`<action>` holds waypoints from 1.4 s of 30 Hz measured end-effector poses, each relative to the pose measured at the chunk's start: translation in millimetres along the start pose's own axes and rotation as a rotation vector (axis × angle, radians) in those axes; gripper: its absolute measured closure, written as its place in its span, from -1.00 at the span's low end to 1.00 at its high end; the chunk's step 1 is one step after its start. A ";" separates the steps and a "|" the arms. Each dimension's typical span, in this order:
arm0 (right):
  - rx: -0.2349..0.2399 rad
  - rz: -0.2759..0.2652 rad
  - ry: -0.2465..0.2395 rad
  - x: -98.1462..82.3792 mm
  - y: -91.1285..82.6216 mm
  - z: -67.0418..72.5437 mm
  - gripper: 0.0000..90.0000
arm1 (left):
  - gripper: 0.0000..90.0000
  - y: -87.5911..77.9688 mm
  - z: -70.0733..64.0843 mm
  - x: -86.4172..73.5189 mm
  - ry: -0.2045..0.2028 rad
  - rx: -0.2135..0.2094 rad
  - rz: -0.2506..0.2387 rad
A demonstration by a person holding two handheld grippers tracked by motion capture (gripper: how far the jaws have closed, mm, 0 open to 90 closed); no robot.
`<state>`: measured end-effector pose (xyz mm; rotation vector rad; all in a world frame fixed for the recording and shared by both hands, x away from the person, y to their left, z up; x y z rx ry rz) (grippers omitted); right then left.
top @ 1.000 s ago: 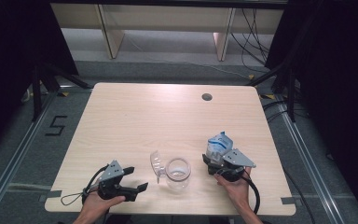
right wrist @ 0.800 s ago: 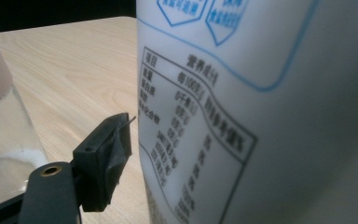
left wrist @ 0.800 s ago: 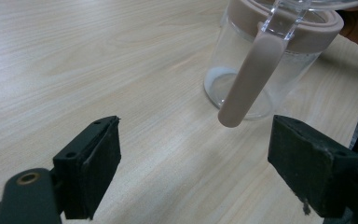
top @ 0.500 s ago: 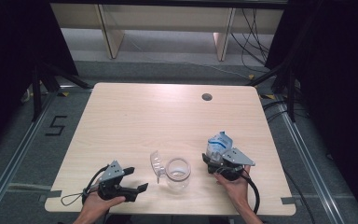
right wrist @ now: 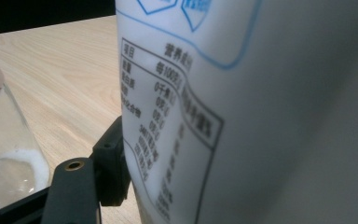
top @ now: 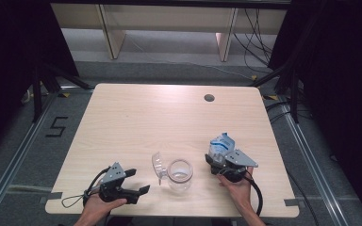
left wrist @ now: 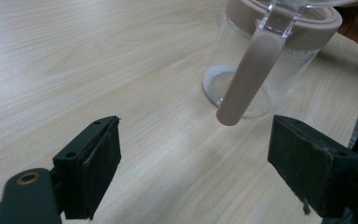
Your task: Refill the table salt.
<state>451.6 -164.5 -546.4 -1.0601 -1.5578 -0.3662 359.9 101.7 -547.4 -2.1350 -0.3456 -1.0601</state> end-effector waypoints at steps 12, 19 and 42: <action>-0.006 0.024 0.039 -2.1 -0.5 2.4 -0.17 | -0.63 0.0 -0.2 -1.1 -0.008 0.005 0.002; 0.011 0.018 0.024 -2.1 0.0 0.9 -0.12 | -0.63 0.6 -0.1 -1.0 0.009 -0.006 0.005; -0.011 0.030 -0.206 17.3 -14.4 5.1 -0.01 | -0.63 0.2 -0.7 -0.1 0.007 -0.005 0.000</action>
Point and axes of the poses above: each handheld gripper's, and its own axes: y roughly forward along the jaws, x roughly out of its top, z roughly to its left, the point moved 10 cm from there along y, roughly forward along the jaws, and after that the axes turned 15 degrees about -y, right-handed, at the moved point
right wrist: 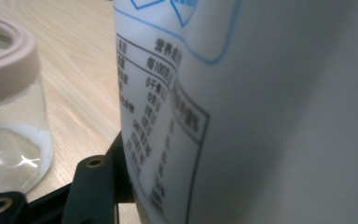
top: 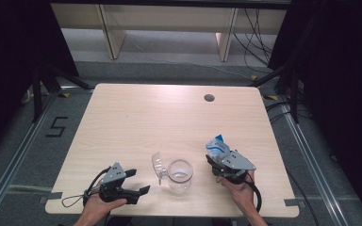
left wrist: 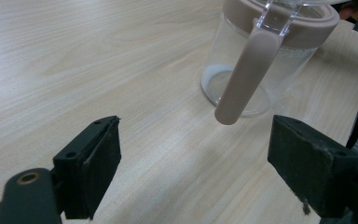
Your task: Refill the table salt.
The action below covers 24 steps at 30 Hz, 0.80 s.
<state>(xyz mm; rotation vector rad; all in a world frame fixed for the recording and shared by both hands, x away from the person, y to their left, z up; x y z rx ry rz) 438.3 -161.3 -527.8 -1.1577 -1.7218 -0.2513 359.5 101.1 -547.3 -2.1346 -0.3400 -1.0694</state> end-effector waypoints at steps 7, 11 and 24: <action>-0.028 -0.013 -0.105 14.0 -8.0 1.6 -0.01 | -0.63 0.3 -0.3 -0.2 -0.003 -0.003 -0.001; -0.032 -0.003 -0.142 16.4 -10.0 1.6 -0.01 | -0.63 0.8 -0.3 -0.3 0.001 -0.004 0.002; -0.057 0.035 -0.346 23.4 -12.5 7.3 -0.01 | -0.63 0.6 -1.5 -1.1 0.012 -0.005 0.009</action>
Point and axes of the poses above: each handheld gripper's, and its own axes: y roughly forward along the jaws, x roughly out of its top, z roughly to its left, the point moved 10 cm from there along y, roughly forward along the jaws, and after that the axes turned 15 degrees about -y, right-handed, at the moved point
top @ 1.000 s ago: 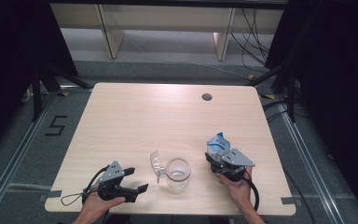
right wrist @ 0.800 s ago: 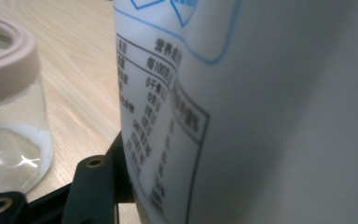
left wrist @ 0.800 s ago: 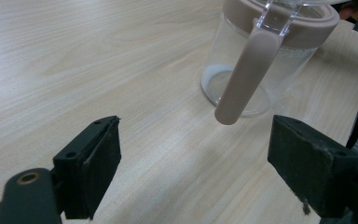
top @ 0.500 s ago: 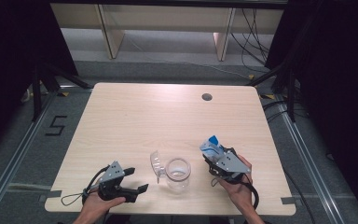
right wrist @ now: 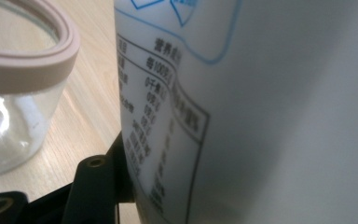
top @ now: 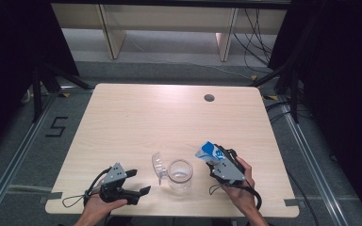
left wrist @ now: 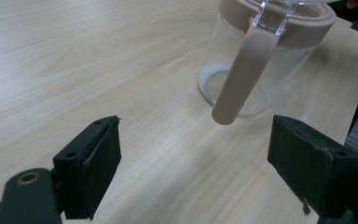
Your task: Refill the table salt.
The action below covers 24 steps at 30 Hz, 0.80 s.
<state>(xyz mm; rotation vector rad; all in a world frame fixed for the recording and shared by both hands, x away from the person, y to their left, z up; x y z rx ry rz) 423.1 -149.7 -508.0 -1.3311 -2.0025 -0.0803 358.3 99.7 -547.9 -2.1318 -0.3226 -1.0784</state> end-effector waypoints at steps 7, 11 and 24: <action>-0.016 0.016 -0.096 5.1 -0.9 1.4 0.00 | -0.63 -0.1 0.2 -0.3 -0.002 0.003 0.003; -0.018 0.031 -0.148 5.0 -0.6 1.0 0.00 | -0.63 0.8 -0.6 0.0 0.001 -0.006 -0.003; -0.026 0.066 -0.237 7.1 -0.8 5.9 0.01 | -0.63 1.2 -0.8 -0.2 0.001 -0.007 -0.002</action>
Point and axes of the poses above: each handheld gripper's, and its own axes: y roughly forward along the jaws, x roughly out of its top, z roughly to its left, the point moved 10 cm from there along y, roughly forward along the jaws, and after that the axes turned 15 degrees about -y, right-handed, at the moved point
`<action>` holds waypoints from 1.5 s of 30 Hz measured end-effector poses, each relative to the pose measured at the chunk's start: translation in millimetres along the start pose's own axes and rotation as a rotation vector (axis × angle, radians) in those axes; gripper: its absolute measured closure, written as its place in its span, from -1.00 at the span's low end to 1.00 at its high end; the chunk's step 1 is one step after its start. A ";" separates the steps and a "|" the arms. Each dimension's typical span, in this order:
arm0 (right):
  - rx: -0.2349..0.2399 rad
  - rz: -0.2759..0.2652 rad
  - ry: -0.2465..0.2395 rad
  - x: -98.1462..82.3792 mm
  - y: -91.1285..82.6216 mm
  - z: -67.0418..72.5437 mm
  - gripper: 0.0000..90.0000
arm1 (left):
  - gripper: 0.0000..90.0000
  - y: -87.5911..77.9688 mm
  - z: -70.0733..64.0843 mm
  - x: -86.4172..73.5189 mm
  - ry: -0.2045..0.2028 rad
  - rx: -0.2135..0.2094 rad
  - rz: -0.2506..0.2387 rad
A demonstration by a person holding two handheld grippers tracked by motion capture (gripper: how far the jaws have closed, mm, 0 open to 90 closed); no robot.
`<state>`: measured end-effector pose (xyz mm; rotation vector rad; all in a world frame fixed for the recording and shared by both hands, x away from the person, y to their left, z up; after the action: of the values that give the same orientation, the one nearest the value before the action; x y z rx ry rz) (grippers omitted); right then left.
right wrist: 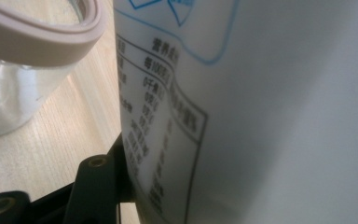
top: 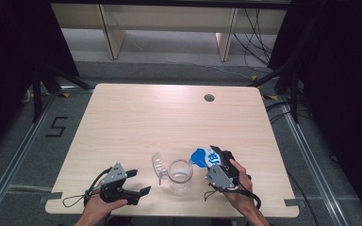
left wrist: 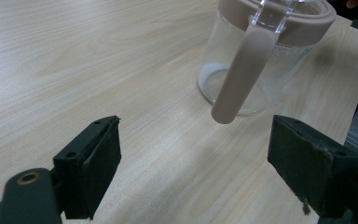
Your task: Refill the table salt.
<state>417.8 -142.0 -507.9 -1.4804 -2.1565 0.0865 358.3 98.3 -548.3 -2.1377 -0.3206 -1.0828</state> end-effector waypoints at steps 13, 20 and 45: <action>-0.030 0.044 -0.094 -0.2 0.9 0.6 0.02 | -0.63 0.1 0.4 -0.5 0.000 0.005 0.005; -0.040 0.066 -0.130 -1.0 1.3 -1.0 0.02 | -0.63 0.2 1.3 -0.4 -0.001 0.004 0.004; -0.078 0.086 -0.238 1.3 4.0 -3.0 0.03 | -0.63 -0.9 3.5 0.5 -0.026 0.014 0.001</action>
<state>422.2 -140.0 -506.2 -1.6814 -2.3038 0.2219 360.3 101.3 -548.9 -2.1408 -0.3380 -1.0503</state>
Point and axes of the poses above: each handheld gripper's, and its own axes: y roughly forward along the jaws, x roughly out of its top, z roughly to its left, the point moved 10 cm from there along y, roughly forward along the jaws, and after that the axes turned 15 degrees about -y, right-handed, at the moved point
